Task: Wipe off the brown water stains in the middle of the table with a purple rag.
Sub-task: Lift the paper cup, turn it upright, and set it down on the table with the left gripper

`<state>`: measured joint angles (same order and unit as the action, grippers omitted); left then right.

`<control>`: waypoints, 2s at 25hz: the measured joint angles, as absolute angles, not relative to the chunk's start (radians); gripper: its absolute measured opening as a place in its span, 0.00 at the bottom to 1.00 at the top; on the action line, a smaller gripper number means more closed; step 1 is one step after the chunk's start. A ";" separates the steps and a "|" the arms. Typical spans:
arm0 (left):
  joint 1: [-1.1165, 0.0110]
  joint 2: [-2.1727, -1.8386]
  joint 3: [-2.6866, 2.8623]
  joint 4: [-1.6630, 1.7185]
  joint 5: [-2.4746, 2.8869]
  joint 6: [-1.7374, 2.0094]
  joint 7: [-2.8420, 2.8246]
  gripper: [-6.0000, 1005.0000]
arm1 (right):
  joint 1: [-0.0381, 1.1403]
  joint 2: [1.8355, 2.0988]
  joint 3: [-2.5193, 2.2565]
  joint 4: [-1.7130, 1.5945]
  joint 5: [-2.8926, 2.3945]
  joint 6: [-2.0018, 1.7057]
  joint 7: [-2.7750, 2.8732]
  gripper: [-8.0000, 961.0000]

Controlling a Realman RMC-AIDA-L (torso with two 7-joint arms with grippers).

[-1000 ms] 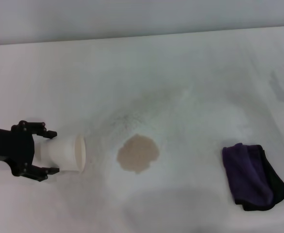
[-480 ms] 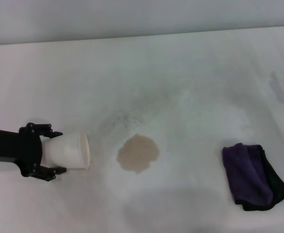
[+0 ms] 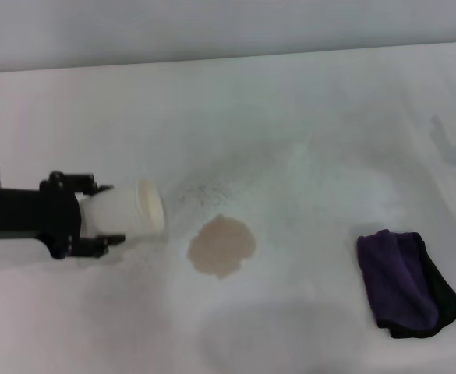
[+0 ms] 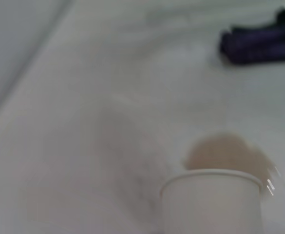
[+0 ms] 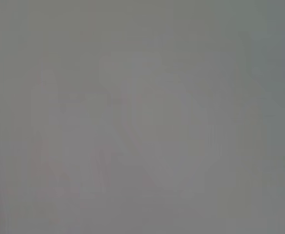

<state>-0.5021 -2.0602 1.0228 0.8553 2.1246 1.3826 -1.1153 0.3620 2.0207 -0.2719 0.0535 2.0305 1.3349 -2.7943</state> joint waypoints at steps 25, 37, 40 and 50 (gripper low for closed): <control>-0.260 -2.079 0.987 0.303 1.279 1.393 -0.614 0.64 | 0.354 2.015 -0.557 -0.113 2.015 1.330 -2.887 0.88; -0.211 -2.082 0.985 0.176 1.186 1.385 -0.390 0.63 | 0.330 2.014 -0.572 -0.109 2.015 1.347 -2.887 0.88; -0.209 -2.081 0.985 0.168 1.186 1.376 -0.377 0.62 | 0.326 2.014 -0.572 -0.105 2.015 1.354 -2.886 0.88; -0.212 -2.081 0.991 0.135 1.192 1.315 -0.348 0.62 | 0.316 2.014 -0.565 -0.084 2.019 1.378 -2.880 0.88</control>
<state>-0.2118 -2.0808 0.9907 0.1354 1.1917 1.3146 -0.3485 0.3159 2.0140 -0.5651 -0.0838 2.0191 1.3782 -2.8797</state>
